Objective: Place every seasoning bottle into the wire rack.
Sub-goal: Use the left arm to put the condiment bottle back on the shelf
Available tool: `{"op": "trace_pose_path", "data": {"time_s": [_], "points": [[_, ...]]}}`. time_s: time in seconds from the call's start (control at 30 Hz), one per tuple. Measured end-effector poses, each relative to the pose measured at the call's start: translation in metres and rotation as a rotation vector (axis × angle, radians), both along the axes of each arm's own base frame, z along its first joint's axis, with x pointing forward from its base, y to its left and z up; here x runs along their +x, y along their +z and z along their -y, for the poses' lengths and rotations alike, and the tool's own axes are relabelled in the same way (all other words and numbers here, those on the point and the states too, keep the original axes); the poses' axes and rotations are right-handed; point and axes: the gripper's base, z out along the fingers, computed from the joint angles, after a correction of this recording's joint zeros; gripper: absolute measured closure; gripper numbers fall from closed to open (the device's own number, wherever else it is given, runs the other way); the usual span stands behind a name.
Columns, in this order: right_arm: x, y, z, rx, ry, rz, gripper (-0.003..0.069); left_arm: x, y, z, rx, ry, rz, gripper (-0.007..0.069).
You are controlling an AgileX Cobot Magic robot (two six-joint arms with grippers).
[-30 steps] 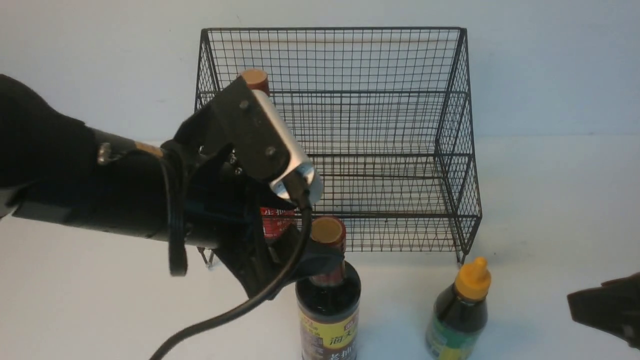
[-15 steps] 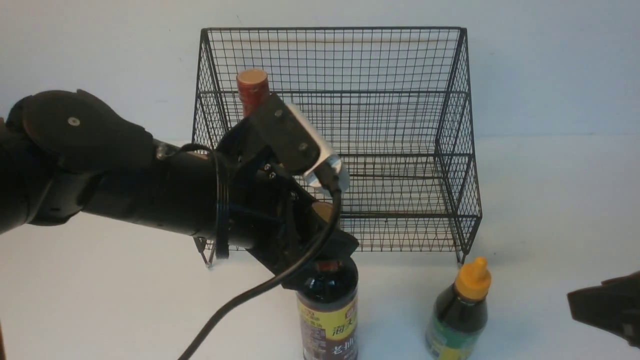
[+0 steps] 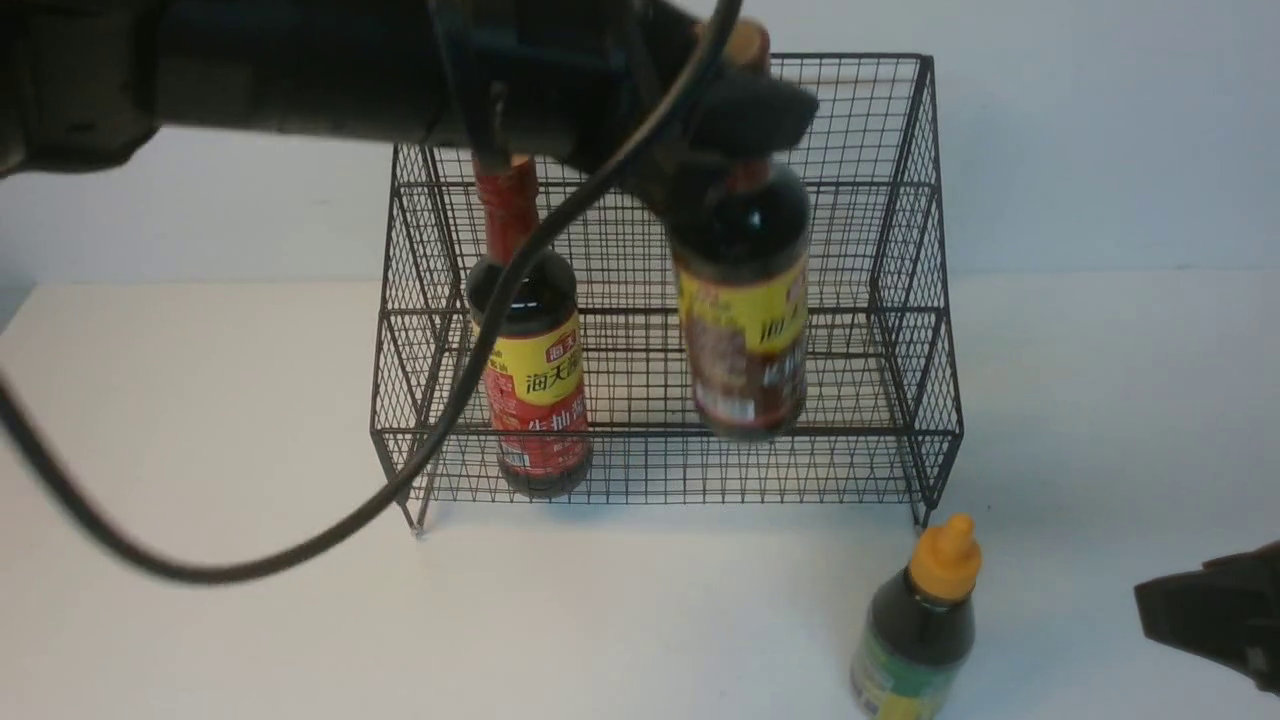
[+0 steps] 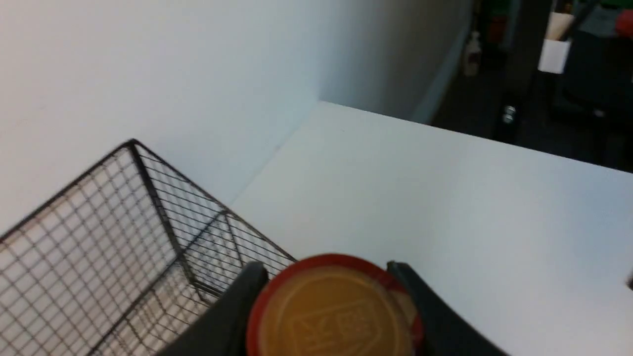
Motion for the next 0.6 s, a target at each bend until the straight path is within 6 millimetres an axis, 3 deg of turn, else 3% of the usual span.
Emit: {"op": "trace_pose_path", "data": {"time_s": [0.27,0.6], "points": [[0.0,0.0,0.0,0.0,0.0,0.001,0.0321,0.036,-0.039,0.012,0.1,0.037,0.029,0.0357],[0.0,0.0,0.0,0.0,0.0,0.001,0.0321,0.049,-0.057,0.018,0.112,0.036,0.022,0.0357]]}}
